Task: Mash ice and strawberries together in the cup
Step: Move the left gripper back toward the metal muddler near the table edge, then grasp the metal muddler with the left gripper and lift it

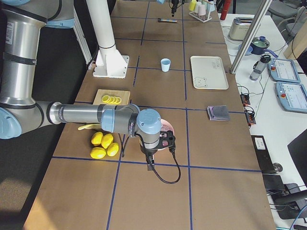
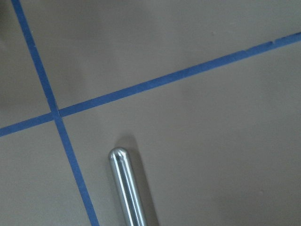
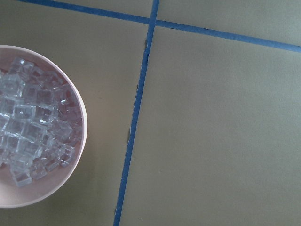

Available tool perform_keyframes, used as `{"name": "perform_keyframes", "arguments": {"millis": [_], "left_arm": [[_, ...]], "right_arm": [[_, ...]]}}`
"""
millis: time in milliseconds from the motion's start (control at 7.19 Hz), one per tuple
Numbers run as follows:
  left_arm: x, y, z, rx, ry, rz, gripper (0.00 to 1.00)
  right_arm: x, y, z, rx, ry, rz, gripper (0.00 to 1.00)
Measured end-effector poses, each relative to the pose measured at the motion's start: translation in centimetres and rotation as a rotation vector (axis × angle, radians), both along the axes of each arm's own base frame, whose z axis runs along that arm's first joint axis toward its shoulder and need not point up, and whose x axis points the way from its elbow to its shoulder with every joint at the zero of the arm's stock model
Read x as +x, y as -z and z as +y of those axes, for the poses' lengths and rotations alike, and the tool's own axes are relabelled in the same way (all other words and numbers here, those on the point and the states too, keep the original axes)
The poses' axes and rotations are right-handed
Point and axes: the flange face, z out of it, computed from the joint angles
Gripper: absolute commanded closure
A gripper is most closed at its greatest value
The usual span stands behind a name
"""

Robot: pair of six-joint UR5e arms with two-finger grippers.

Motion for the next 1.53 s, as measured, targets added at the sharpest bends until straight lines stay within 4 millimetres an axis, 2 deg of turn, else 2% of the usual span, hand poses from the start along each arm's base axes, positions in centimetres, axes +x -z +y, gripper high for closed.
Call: {"name": "perform_keyframes", "arguments": {"millis": [139, 278, 556, 1251, 1530], "left_arm": [[0.0, -1.7, 0.2, -0.018, 0.064, 0.022, 0.0], [0.0, -2.4, 0.3, -0.037, 0.11, 0.037, 0.0], [0.6, -2.6, 0.4, -0.055, 0.135, 0.044, 0.0], [3.9, -2.9, 1.2, -0.06, 0.074, 0.035, 0.0], [4.5, -3.4, 1.5, -0.066, 0.061, 0.03, 0.04]], "right_arm": [[0.0, 0.0, 0.0, 0.0, 0.0, 0.0, 0.0], [0.0, 0.0, 0.0, 0.0, 0.0, 0.0, 0.0], [0.0, 0.0, 0.0, 0.0, -0.001, 0.0, 0.0], [0.0, -0.1, 0.1, -0.003, -0.001, 0.0, 0.0], [0.0, -0.1, 0.1, -0.002, -0.001, 0.0, 0.0]]}}
